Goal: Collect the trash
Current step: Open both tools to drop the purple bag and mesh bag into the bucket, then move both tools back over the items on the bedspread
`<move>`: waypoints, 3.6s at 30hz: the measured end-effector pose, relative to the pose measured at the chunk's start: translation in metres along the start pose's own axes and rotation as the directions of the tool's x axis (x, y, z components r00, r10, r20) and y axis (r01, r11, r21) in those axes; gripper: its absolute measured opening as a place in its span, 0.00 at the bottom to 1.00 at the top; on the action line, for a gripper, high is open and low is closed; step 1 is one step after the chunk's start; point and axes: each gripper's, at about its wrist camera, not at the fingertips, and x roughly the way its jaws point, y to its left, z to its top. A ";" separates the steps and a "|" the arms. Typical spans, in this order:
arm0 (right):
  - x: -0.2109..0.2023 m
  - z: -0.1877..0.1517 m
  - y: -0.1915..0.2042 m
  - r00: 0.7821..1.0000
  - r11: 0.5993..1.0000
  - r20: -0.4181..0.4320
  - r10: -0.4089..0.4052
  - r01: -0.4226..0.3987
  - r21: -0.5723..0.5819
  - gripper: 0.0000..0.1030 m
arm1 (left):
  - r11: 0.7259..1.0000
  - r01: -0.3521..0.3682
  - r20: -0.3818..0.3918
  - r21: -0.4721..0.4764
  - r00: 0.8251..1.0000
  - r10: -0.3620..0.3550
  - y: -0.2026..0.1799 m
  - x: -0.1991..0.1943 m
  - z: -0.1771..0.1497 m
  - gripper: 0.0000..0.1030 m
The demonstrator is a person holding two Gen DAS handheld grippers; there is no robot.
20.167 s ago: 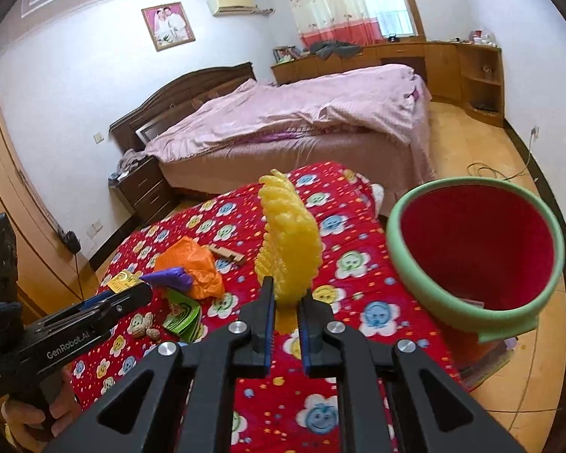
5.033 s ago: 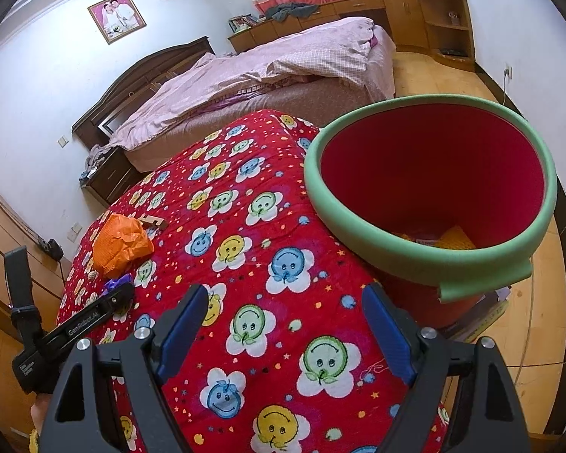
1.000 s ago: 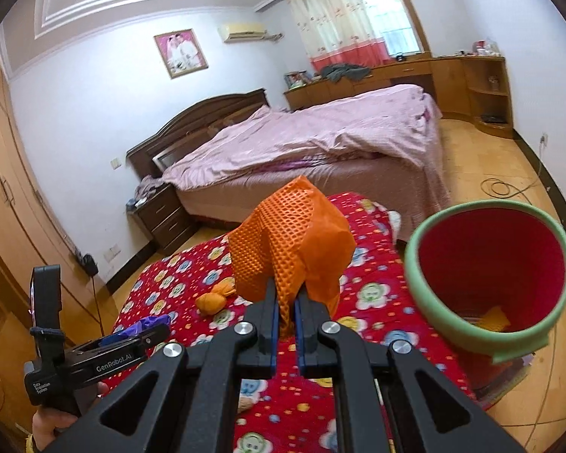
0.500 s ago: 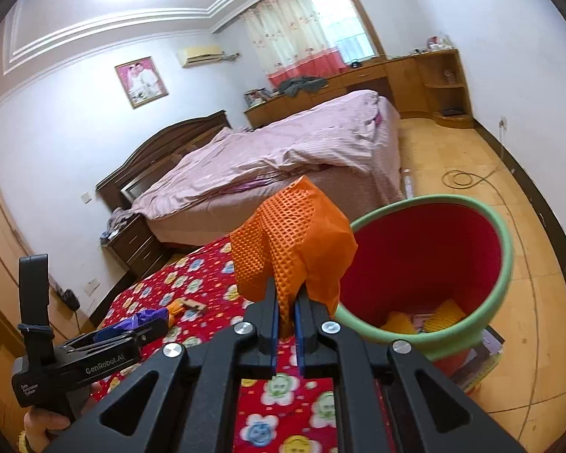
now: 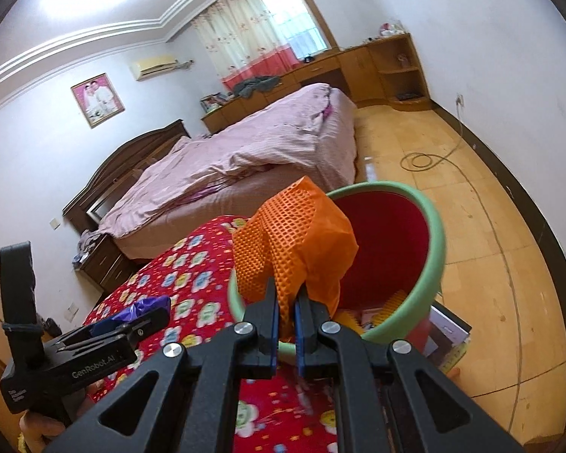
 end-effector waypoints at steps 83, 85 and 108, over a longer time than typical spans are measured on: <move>0.052 -0.042 0.086 0.989 0.997 -0.141 0.048 -0.056 -0.054 0.63 | 0.949 -0.247 -0.033 -0.196 0.969 0.246 0.182 -0.015 -0.026 0.83; 0.054 -0.043 0.086 0.988 0.997 -0.145 0.042 -0.051 -0.057 0.63 | 0.946 -0.253 -0.043 -0.204 0.967 0.250 0.190 -0.011 -0.027 0.83; 0.087 -0.051 0.090 0.978 0.997 -0.209 0.002 -0.019 -0.080 0.63 | 0.917 -0.244 -0.122 -0.315 0.969 0.216 0.247 0.040 -0.039 0.68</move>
